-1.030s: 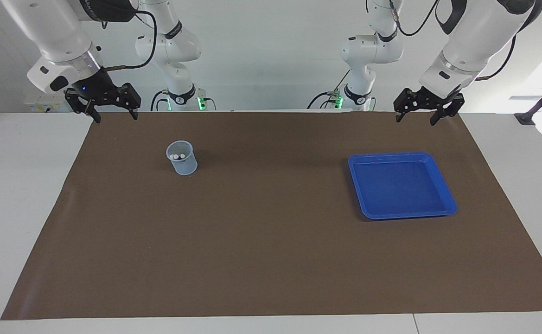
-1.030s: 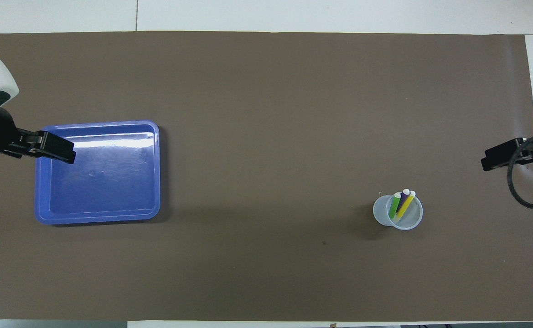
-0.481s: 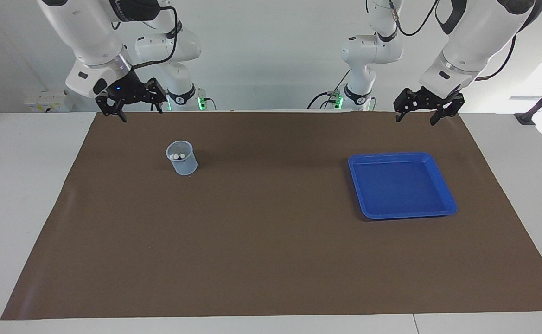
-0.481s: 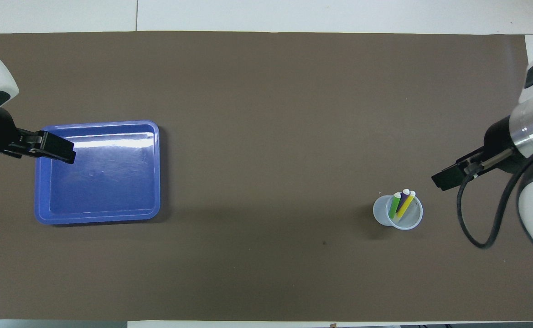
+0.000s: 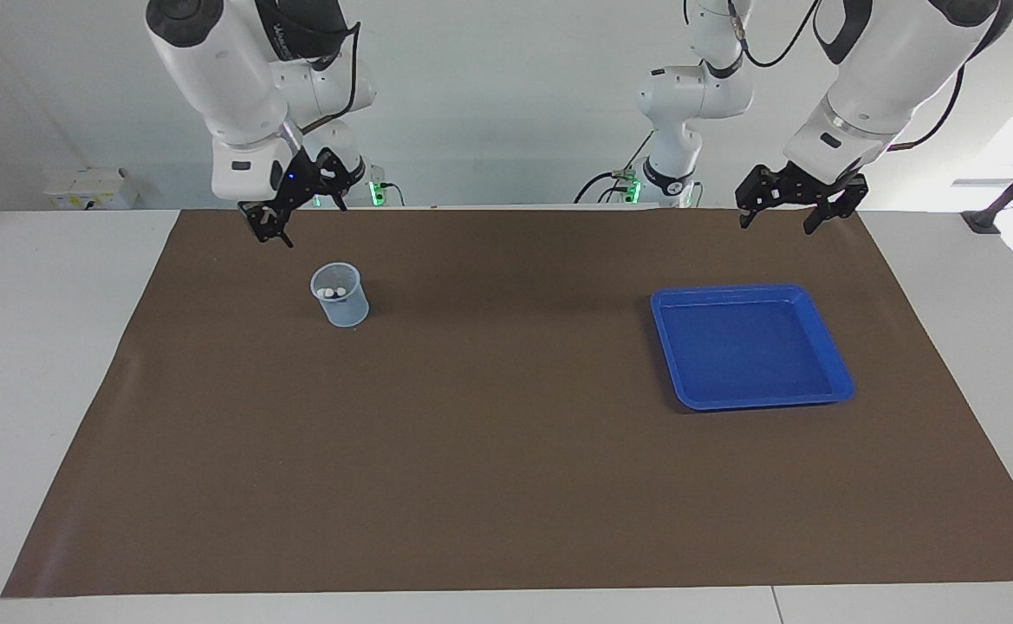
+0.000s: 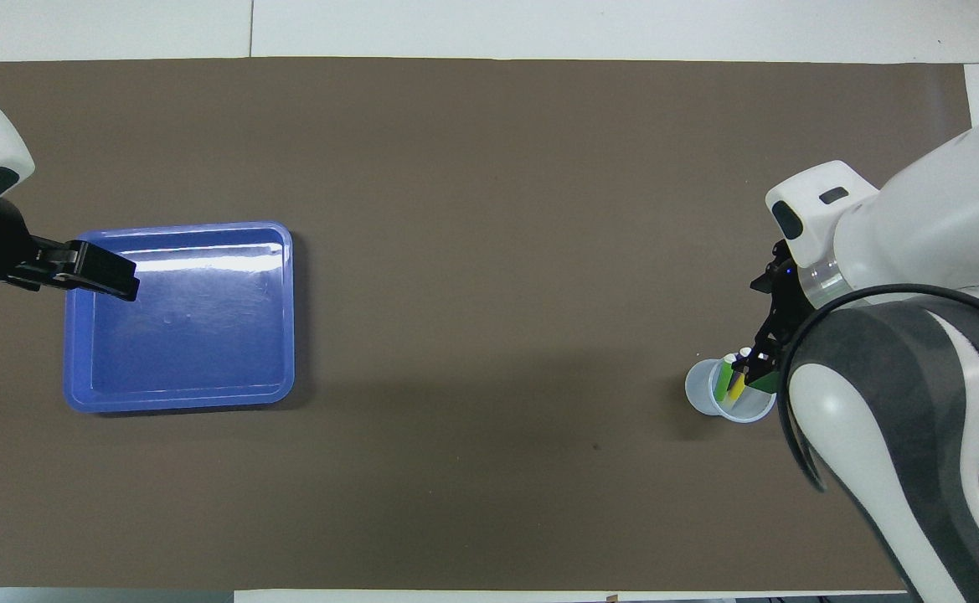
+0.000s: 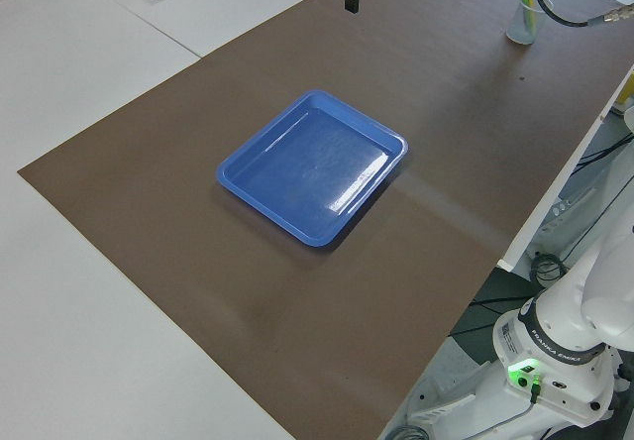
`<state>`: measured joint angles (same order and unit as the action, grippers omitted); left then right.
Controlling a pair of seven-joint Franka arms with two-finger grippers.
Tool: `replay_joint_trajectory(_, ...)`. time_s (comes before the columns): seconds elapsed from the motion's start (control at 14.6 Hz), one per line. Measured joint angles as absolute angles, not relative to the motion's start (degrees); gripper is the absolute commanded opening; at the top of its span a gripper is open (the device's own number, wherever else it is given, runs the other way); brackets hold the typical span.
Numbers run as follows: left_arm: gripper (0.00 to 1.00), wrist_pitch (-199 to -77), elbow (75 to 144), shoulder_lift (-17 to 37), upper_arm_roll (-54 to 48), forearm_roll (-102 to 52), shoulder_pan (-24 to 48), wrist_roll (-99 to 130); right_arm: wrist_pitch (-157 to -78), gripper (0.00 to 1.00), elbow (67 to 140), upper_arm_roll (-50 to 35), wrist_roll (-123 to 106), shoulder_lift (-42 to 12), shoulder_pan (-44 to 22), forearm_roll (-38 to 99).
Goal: Right arm passes pens to left for tray arrangement
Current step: 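Grasp the green pen in the cup with the right gripper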
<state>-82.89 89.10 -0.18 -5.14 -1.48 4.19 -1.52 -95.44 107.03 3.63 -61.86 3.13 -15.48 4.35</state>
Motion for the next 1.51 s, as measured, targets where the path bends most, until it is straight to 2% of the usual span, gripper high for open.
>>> replay_joint_trajectory(0.34,1.00,-82.89,89.10,-0.18,-5.14,-1.48,4.19,-1.52,-102.46,0.97,113.05,4.30,-81.09,2.01,-14.25,4.35)
replay_joint_trajectory(0.41,1.00,-82.89,89.10,-0.18,-5.14,-1.48,4.19,-1.52,-103.61,0.93,114.80,4.31,-82.53,2.01,-14.23,4.35)
replay_joint_trajectory(0.48,1.00,-82.89,89.10,-0.18,-5.14,-1.48,4.19,-1.52,-104.76,0.85,116.47,4.26,-83.88,2.02,-14.25,4.35)
replay_joint_trajectory(0.55,1.00,-82.89,89.10,-0.18,-5.14,-1.48,4.19,-1.52,-106.18,0.83,118.00,4.24,-85.05,2.06,-14.26,4.35)
replay_joint_trajectory(1.03,1.00,-82.89,89.10,-0.18,-5.14,-1.48,4.19,-1.52,-112.75,0.81,126.22,4.22,-86.24,4.70,-14.39,4.35)
replay_joint_trajectory(1.51,1.00,-82.89,89.10,-0.18,-5.14,-1.48,4.19,-1.52,-115.28,0.67,130.91,4.18,-87.00,6.96,-14.41,4.35)
